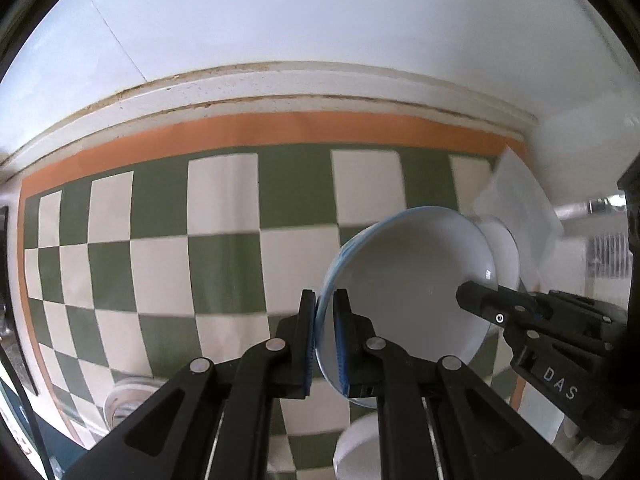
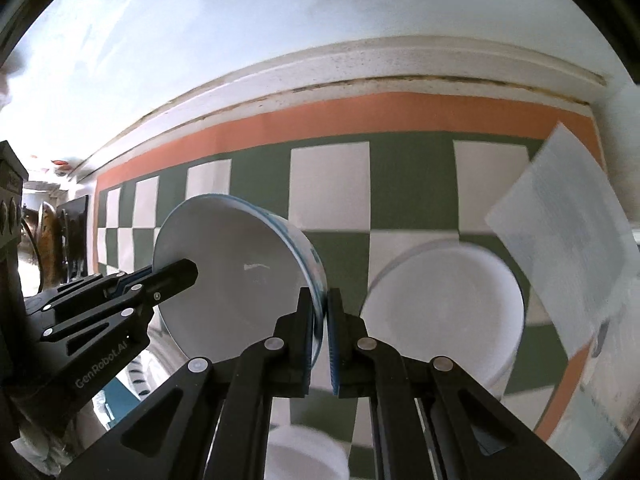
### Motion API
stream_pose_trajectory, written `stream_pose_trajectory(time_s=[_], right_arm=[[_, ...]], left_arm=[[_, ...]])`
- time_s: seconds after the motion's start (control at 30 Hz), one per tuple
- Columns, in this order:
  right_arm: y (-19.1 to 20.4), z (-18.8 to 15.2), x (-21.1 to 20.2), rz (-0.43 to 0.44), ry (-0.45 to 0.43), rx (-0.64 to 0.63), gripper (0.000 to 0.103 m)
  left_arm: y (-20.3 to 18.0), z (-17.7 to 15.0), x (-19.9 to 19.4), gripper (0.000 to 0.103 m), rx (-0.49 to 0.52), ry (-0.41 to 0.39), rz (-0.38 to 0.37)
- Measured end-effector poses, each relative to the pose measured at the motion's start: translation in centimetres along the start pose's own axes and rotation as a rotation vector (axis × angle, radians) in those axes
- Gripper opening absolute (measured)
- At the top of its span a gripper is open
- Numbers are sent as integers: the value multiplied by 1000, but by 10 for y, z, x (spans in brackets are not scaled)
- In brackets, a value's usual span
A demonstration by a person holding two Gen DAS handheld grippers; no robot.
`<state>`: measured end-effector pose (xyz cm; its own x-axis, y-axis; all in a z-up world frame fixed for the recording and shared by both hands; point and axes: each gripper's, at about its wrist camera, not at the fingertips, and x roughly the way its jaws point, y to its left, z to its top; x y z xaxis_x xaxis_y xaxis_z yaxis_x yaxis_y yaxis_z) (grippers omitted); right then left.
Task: Organize plates and bowls
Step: 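Carry the white bowl with both tools and lower it into the blue-dot bowl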
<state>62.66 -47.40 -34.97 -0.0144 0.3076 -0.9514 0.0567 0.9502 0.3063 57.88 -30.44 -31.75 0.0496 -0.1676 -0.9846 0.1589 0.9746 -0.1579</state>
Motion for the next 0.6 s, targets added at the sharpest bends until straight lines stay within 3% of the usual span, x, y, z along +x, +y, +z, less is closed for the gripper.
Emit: stream_pose_trajectory(time_s=[0.3,0.6], right_arm=[[0,-102,-50,-7,-54,28,8],[0,-200,-65,-6,-69,81,8]], left_arm=[[-24,-81,-32,7,111,-1,-29],[-35,-146,-29,7,186,33,-18]])
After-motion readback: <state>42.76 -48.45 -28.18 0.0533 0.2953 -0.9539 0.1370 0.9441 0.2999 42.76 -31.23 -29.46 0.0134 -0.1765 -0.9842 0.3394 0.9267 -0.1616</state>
